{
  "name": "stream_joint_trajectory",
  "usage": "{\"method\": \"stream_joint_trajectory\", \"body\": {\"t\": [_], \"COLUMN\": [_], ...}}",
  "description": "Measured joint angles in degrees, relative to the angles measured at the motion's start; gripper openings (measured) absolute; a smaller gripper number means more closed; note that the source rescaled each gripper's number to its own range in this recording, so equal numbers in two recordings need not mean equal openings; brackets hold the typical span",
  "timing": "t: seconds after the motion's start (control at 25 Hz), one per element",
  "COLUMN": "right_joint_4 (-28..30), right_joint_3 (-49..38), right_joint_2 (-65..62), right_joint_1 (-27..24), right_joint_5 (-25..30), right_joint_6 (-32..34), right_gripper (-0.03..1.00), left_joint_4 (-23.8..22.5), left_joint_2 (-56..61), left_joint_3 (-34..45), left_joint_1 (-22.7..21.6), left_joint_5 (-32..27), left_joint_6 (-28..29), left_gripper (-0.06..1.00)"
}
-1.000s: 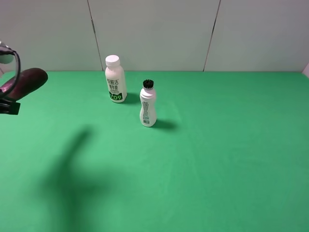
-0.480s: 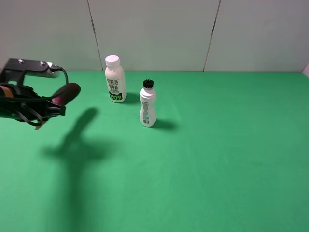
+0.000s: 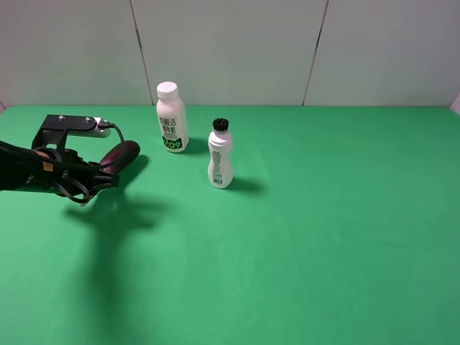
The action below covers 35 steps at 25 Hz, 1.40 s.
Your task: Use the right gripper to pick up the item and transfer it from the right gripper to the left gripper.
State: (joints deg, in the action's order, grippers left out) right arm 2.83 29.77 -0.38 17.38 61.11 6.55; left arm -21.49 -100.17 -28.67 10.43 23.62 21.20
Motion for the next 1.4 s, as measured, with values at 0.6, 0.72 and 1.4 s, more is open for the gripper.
{"method": "stream_joint_trajectory", "body": {"t": [0.6, 0.72, 1.4], "right_joint_4": [0.0, 0.0, 0.0], "right_joint_3": [0.0, 0.0, 0.0], "right_joint_2": [0.0, 0.0, 0.0], "right_joint_1": [0.0, 0.0, 0.0], "right_joint_5": [0.0, 0.0, 0.0], "right_joint_6": [0.0, 0.0, 0.0], "right_gripper": [1.00, 1.00, 1.00], "left_joint_4": [0.0, 0.0, 0.0], "left_joint_2": [0.0, 0.3, 26.1], "left_joint_3": [0.0, 0.0, -10.7], "left_joint_1": [0.0, 0.0, 0.0], "left_joint_5": [-0.8, -3.5, -46.1], "left_joint_6": [-1.0, -1.0, -1.0], "left_gripper": [0.99, 1.00, 1.00]}}
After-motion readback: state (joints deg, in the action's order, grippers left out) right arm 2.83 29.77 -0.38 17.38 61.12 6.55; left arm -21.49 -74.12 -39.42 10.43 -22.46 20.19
